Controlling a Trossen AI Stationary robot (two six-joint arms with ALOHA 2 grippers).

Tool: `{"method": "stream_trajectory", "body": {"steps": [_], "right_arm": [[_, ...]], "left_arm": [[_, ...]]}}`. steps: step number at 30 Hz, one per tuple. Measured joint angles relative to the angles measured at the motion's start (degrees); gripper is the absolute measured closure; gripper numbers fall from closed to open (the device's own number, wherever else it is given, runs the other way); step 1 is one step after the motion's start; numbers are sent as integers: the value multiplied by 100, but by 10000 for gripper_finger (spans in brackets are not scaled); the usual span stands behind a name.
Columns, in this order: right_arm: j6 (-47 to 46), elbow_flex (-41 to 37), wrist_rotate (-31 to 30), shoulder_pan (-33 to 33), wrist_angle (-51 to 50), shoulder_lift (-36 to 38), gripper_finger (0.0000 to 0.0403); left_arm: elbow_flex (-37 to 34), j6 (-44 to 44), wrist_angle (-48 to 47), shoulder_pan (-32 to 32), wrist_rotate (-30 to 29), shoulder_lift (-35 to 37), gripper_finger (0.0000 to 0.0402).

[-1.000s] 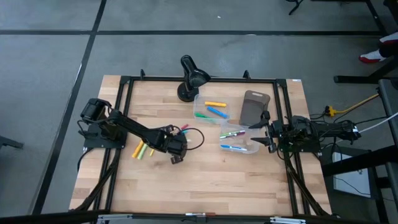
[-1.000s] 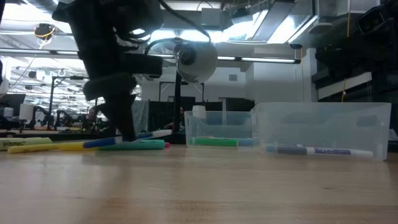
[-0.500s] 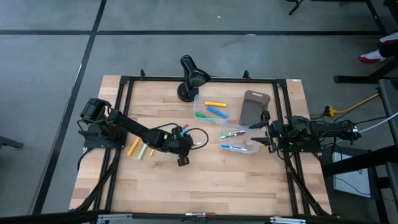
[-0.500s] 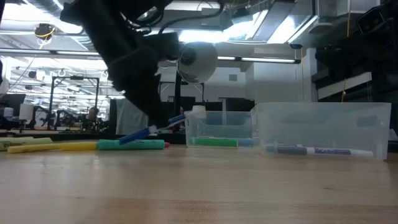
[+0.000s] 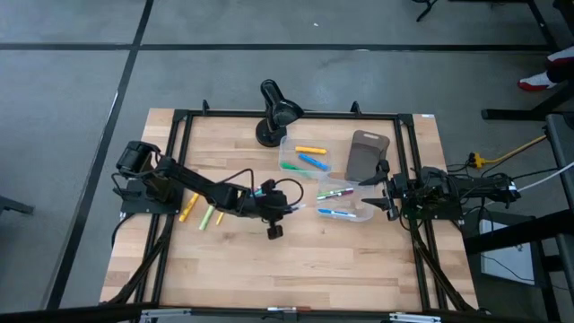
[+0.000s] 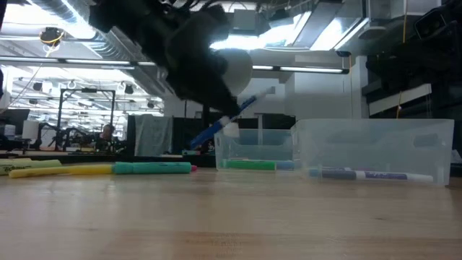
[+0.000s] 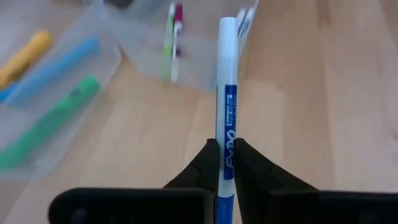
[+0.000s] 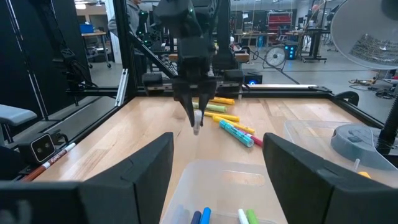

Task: Pick & Place Markers
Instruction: Put the blue marker pen into the bottom transparent bin, then put the dark blue marker pen into the bottom transparent bin

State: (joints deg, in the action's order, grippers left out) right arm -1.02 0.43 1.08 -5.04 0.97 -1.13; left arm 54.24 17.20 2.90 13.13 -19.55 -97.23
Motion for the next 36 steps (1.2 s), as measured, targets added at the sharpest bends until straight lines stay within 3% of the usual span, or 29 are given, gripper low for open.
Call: {"method": "stream_trajectory", "body": {"steps": [14,36], "right_arm": [[0,0,0,0,0,0,159],[0,0,0,-1,-2,0,159]], "left_arm": [[4,-868,1406,-144,2,2,401],[4,-902,1525,-179,164,2,400]]}}
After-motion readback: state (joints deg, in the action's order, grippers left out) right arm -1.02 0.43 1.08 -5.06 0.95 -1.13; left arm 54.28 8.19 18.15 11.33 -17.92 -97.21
